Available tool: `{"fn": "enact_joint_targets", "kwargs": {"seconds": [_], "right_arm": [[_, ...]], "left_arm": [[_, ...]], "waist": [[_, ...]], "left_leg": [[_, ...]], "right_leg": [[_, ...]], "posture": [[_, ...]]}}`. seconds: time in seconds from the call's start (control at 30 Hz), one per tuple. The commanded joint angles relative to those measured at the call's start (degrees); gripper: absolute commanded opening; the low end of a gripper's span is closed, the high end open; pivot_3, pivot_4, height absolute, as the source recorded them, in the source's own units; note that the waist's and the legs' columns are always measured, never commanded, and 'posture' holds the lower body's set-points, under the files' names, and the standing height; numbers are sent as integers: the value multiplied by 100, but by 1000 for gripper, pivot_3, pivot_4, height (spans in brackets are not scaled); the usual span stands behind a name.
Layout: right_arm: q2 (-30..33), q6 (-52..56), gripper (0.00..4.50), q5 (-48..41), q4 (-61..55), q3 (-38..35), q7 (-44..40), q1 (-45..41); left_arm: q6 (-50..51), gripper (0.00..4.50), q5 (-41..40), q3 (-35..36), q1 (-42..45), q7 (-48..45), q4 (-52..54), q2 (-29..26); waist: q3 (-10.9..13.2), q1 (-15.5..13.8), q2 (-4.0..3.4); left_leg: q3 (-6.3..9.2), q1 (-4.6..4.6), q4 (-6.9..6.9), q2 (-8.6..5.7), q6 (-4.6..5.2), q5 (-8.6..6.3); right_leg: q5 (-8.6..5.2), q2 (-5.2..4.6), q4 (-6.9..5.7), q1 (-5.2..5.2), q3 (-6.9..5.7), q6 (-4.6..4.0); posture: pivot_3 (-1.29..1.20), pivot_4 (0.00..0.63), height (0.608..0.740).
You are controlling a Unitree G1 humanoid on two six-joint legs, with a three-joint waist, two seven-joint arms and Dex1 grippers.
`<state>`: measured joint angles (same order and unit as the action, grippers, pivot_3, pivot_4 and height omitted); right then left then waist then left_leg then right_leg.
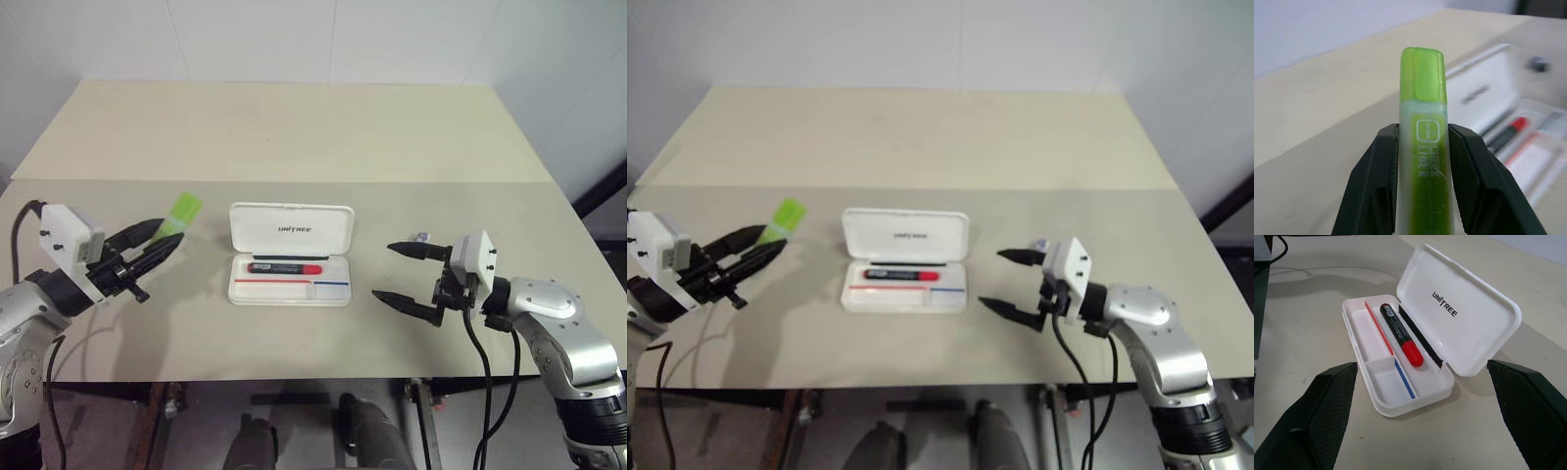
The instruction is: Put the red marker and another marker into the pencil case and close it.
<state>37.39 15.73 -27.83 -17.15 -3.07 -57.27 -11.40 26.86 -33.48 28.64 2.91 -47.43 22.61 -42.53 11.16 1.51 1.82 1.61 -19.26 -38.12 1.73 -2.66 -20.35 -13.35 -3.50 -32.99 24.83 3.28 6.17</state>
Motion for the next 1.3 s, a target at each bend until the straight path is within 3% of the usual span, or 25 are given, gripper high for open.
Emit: {"fn": "enact_joint_targets", "kwargs": {"seconds": [0.03,0.27,0.4,0.53,0.63,0.9,1.3], "right_arm": [[67,119,4500,-180,-346,-105,3,112],[35,178,4500,-159,-451,-106,93,178],[-16,183,4500,-150,-581,-95,215,280],[-21,173,4500,-157,-650,-108,286,366],[-34,156,4500,-149,-695,-115,349,439],[-73,91,4500,-85,-787,-58,490,582],[-138,-34,4500,18,-816,-16,568,743]], "left_arm": [[-158,1142,-183,-517,82,-863,200,-432],[-759,1142,116,-1271,466,-1725,-326,-779],[-1130,1142,467,-2227,1437,-2378,-1268,-619],[-1531,1142,851,-2717,1967,-2692,-1988,-475],[-1802,1142,1121,-3071,2368,-2945,-2558,-330],[-2268,1142,1592,-3489,3138,-3195,-3596,46],[-2330,1142,1970,-3795,3464,-3232,-3803,392]], "waist": [[0,-2,-1],[2,13,-3],[2,-25,-4],[2,-1,-4],[2,12,-4],[2,-3,-4],[2,5,-4]], "left_leg": [[2,-2,3,0,1,-1],[-14,-3,4,0,6,-3],[-10,-2,2,1,12,1],[-15,-1,-3,-2,13,3],[-18,-4,-2,-2,15,2],[-18,-7,-5,-2,16,1],[-17,-5,-9,-1,19,3]], "right_leg": [[4,0,0,5,-1,13],[3,0,7,16,7,16],[3,5,-3,19,6,18],[4,4,-8,16,12,19],[33,6,-30,21,12,71],[32,7,-39,26,12,70],[32,9,-51,26,14,71]], "posture": [[0,150,740],[0,150,740],[0,150,740],[0,150,740],[0,150,740],[0,150,740],[0,150,740]]}}
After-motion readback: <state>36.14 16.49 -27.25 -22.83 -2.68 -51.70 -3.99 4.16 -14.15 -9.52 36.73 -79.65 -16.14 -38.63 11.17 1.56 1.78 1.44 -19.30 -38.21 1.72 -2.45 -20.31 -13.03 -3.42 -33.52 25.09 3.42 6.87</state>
